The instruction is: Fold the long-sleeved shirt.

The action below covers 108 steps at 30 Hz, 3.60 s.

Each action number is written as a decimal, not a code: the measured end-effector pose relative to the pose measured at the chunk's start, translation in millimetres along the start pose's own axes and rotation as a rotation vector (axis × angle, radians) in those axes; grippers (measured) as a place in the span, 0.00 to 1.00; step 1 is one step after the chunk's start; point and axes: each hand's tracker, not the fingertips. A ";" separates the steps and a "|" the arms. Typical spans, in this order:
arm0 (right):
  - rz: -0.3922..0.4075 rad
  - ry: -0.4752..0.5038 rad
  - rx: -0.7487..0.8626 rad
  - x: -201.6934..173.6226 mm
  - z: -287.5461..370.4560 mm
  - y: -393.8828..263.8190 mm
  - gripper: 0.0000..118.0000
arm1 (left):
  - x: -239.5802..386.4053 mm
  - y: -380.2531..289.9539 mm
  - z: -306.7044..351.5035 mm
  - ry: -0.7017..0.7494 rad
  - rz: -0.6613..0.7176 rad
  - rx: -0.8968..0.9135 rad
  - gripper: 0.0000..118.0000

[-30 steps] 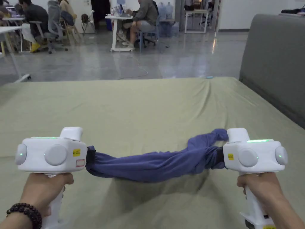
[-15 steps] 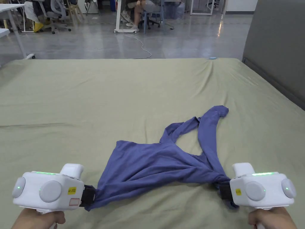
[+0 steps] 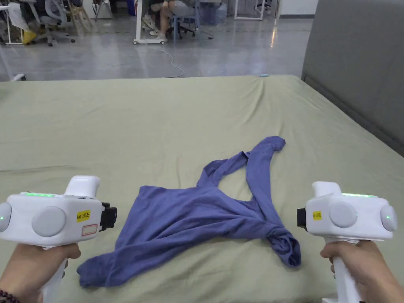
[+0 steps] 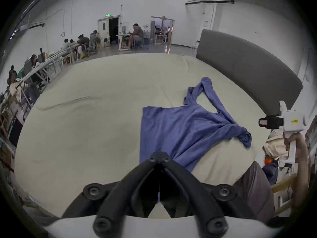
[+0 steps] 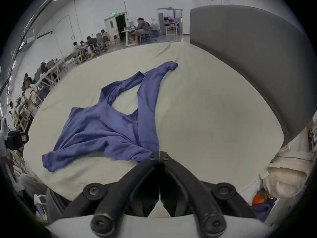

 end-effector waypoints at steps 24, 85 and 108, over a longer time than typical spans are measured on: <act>0.142 -0.032 -0.233 -47.0 -165.5 60.8 0.03 | -14.7 68.8 -152.3 0.001 0.005 -0.113 0.22; 0.108 0.145 0.710 -127.9 154.9 558.4 0.03 | -27.1 491.3 79.4 0.282 0.086 0.619 0.00; 0.142 0.118 0.347 -117.3 -33.9 338.0 0.03 | -75.1 281.0 -64.3 0.209 0.176 0.310 0.00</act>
